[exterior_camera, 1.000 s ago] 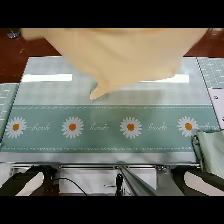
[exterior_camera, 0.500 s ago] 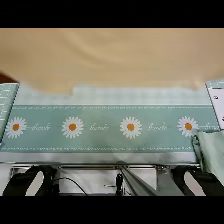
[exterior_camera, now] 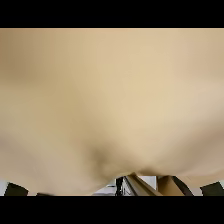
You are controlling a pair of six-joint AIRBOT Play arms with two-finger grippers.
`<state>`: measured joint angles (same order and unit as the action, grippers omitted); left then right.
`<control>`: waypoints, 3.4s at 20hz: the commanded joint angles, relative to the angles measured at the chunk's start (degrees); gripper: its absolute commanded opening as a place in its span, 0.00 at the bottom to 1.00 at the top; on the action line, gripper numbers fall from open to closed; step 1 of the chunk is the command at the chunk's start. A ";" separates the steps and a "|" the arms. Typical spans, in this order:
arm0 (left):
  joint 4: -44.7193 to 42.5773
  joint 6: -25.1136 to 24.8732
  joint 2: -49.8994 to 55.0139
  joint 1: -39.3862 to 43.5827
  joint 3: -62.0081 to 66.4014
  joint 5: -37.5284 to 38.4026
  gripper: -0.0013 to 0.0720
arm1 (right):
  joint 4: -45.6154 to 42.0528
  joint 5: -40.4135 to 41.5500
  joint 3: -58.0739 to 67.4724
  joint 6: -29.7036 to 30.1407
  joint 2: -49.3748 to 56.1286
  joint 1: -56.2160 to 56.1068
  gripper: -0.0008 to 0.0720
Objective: Fold the shirts.
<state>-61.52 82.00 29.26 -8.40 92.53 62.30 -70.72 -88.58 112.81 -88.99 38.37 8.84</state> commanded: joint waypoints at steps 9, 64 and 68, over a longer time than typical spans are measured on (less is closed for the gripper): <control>10.36 -3.91 30.16 6.78 -23.69 -12.90 0.05 | -1.09 10.88 -25.83 1.51 19.87 -0.02 0.05; 25.14 -21.31 34.64 -16.11 -71.30 2.21 0.05 | 10.62 23.04 -81.11 10.73 19.58 25.90 0.86; 25.14 -21.29 34.64 -16.09 -71.30 2.69 0.05 | 15.82 23.91 -76.78 11.54 29.83 23.67 0.86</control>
<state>-36.42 60.75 63.94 -24.51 21.17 64.69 -58.08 -65.78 33.95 -78.04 62.43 34.30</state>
